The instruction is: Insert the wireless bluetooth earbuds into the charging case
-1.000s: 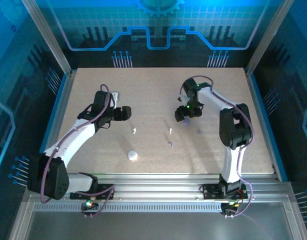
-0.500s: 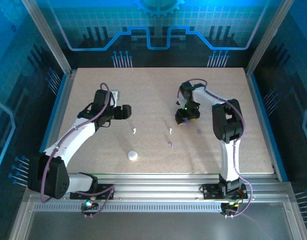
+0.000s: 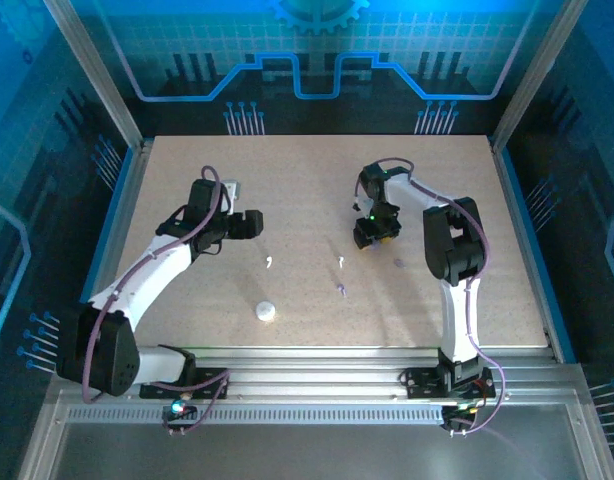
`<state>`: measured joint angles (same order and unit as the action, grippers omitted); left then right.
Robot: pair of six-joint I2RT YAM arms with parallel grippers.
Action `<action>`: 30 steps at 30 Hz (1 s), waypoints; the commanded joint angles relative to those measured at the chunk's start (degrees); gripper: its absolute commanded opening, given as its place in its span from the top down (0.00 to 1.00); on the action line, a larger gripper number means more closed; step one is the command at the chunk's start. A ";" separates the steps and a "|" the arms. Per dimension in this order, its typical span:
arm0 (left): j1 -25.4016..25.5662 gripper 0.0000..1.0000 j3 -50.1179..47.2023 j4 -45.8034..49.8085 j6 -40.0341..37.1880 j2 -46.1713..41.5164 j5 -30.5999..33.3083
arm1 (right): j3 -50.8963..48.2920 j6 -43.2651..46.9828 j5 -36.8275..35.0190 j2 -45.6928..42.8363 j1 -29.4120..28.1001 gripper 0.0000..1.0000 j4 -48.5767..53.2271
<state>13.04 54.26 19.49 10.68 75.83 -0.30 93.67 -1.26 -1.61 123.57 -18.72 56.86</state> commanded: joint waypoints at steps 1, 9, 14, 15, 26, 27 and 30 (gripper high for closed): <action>0.28 0.16 1.01 1.40 1.30 0.81 -0.36 | 1.34 0.73 1.15 1.85 -0.77 0.47 -0.04; 0.40 0.18 -0.11 -0.35 1.30 0.34 -1.80 | 0.13 -0.18 3.12 -1.09 -0.66 0.54 -1.40; 1.51 0.20 -3.20 -5.12 1.90 -1.23 -4.68 | -2.75 -3.24 4.46 -6.17 -0.62 0.54 -3.55; 2.16 0.21 -3.85 -6.47 1.70 -1.58 -5.69 | -3.84 -4.22 5.02 -7.83 -0.59 0.54 -4.35; 9.44 0.26 -11.64 -22.83 -0.64 -4.52 -16.94 | -17.13 -17.76 9.34 -28.78 -2.58 0.54 -11.60; 10.13 0.26 -12.70 -25.13 -0.53 -5.36 -17.52 | -18.35 -19.18 9.17 -30.67 -3.32 0.54 -12.51; 12.07 0.26 -16.61 -32.31 -1.07 -8.53 -17.84 | -21.52 -24.17 8.99 -35.87 -4.76 0.54 -15.64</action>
<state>23.59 40.51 -3.31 11.44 71.22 -14.31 74.65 -18.57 5.85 91.24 -21.96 44.77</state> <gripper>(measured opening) 0.740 0.462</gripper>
